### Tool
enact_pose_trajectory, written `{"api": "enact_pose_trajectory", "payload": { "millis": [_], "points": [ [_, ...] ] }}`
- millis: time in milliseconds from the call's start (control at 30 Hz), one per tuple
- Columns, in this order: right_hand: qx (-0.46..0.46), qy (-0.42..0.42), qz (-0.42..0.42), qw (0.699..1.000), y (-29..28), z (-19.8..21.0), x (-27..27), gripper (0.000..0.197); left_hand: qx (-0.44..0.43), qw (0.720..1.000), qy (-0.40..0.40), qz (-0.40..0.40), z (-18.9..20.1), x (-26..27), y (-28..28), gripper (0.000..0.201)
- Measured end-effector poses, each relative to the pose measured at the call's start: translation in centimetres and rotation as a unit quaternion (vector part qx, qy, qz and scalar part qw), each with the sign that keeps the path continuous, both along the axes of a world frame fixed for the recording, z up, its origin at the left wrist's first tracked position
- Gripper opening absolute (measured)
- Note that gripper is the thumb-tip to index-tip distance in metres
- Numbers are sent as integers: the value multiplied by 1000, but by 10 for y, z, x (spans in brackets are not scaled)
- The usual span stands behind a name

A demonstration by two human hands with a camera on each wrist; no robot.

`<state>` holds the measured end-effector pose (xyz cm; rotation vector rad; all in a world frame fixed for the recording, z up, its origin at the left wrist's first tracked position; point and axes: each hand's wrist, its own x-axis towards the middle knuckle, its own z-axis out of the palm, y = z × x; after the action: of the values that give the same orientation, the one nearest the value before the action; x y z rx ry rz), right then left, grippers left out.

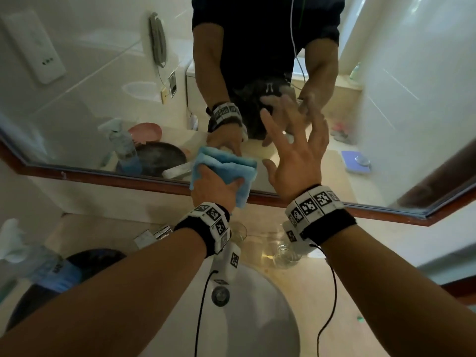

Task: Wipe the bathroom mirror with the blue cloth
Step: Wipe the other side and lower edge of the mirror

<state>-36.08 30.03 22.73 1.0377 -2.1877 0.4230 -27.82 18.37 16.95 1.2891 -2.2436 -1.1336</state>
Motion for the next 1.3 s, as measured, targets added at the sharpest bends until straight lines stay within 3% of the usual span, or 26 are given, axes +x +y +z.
{"api": "enact_pose_trajectory", "payload": {
  "millis": [100, 200, 267, 433, 700, 833, 1000, 1300],
  "points": [
    [47, -5, -57, 997, -11, 9, -4, 115, 13, 999, 3, 39, -2, -9, 6, 82],
    [43, -20, -63, 997, -16, 8, -11, 125, 12, 998, 14, 64, -4, -15, 15, 78],
    [55, -23, -67, 996, -17, 7, -15, 125, 21, 997, 17, 77, -4, -18, 24, 77],
    [65, -21, -65, 996, -13, 7, -18, 122, 83, 985, 64, 137, -9, -21, 31, 98],
    [65, -17, -62, 996, -13, 7, -18, 115, 106, 974, 107, 167, -17, -23, 32, 88],
    [66, -18, -66, 995, -12, 8, -17, 109, 137, 970, 97, 174, -16, -25, 28, 97],
    [61, -14, -63, 996, -11, 6, -18, 108, 207, 937, 178, 217, -11, -22, 25, 75],
    [62, -28, -70, 995, -11, 5, -17, 112, 189, 941, 168, 225, 2, -7, -1, 65]
  ]
}}
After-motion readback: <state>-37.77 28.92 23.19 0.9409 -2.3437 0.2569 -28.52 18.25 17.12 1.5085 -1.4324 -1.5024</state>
